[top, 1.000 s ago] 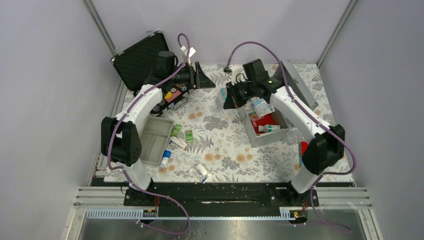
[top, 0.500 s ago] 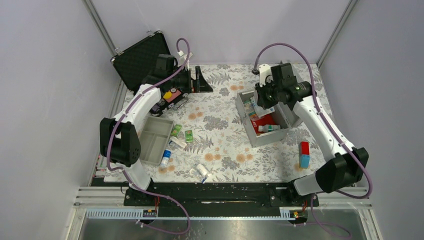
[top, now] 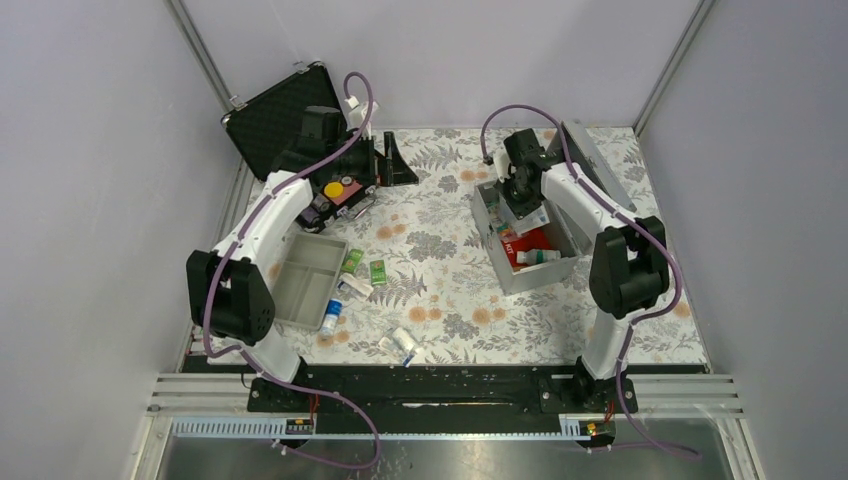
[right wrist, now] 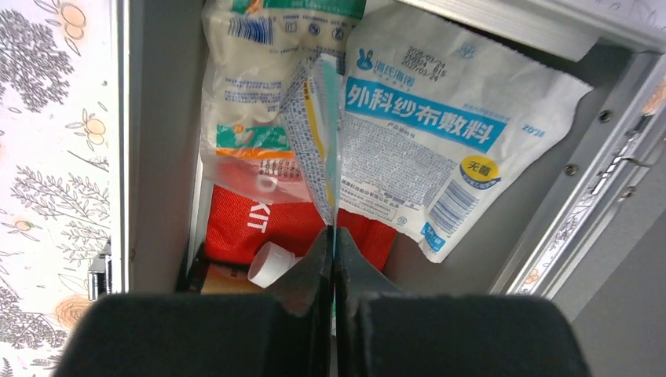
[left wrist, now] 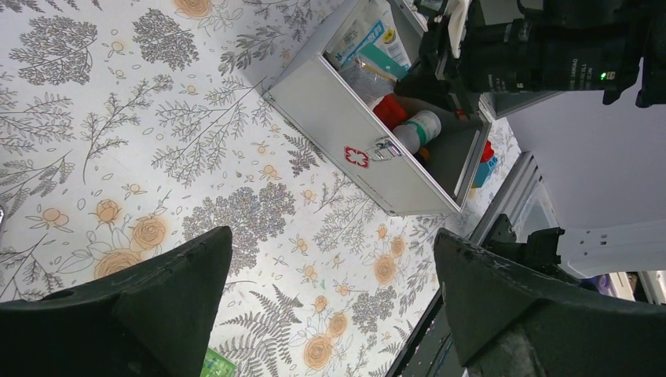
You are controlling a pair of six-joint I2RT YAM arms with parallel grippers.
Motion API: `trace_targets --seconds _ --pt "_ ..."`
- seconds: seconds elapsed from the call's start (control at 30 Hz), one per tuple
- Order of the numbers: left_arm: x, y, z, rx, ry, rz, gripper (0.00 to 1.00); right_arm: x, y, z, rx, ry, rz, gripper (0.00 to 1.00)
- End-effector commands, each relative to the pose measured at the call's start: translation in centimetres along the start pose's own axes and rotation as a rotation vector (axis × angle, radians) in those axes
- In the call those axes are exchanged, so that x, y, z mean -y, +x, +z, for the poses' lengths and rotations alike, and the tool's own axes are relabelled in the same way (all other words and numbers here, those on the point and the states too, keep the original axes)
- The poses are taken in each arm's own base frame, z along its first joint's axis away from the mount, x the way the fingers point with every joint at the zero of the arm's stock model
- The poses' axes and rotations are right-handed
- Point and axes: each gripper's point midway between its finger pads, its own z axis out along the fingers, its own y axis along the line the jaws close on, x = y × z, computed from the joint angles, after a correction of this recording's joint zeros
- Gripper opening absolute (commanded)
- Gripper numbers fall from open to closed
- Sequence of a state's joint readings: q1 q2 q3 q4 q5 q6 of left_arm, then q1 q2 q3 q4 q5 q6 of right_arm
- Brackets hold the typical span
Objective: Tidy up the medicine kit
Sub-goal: Place the medical item at the medicine box.
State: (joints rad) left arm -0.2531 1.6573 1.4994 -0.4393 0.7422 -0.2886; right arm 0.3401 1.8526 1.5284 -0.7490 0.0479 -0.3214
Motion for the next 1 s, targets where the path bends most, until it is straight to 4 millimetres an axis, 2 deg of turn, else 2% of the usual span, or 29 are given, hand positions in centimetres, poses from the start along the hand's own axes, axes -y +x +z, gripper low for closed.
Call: trace_targets --seconds 0.0,0.1,0.27,0.43,0.5,0.57,0.73,0.77,0.87,0.97 --pt "0.9 -1.5 -1.8 0.059 -0.028 0.079 0.99 1.0 -2.3 -2.2 0.064 0.037 0.019 0.0" --pt "0.9 -1.4 -1.7 0.056 -0.027 0.074 0.99 0.5 -2.2 -2.3 0.061 0.014 0.04 0.14" --pt "0.8 -1.5 -1.5 0.053 -0.022 0.058 0.99 -1.0 -2.0 -2.7 0.073 -0.061 0.069 0.2" --pt "0.7 -1.6 -1.1 0.05 -0.016 0.048 0.99 -0.9 -1.7 -2.4 0.061 -0.05 0.077 0.0" --pt "0.7 -1.5 -1.1 0.048 -0.014 0.045 0.99 -0.8 -1.7 -2.4 0.061 -0.051 0.081 0.0" --pt "0.7 -1.5 -1.2 0.05 -0.015 0.048 0.99 -2.0 -2.3 -3.1 0.087 -0.125 0.075 0.0" --pt "0.6 -1.2 -1.3 0.047 -0.022 0.049 0.99 -6.9 -3.9 -5.5 0.167 -0.422 0.075 0.0" --pt "0.6 -1.1 -1.2 0.045 -0.021 0.048 0.99 -7.3 -4.0 -5.5 0.166 -0.445 0.079 0.0" --pt "0.7 -1.2 -1.3 0.048 -0.021 0.053 0.99 -7.0 -3.7 -4.5 0.136 -0.435 0.101 0.0" --pt "0.7 -1.2 -1.5 0.047 -0.025 0.061 0.99 -4.6 -2.6 -2.3 0.07 -0.301 0.117 0.0"
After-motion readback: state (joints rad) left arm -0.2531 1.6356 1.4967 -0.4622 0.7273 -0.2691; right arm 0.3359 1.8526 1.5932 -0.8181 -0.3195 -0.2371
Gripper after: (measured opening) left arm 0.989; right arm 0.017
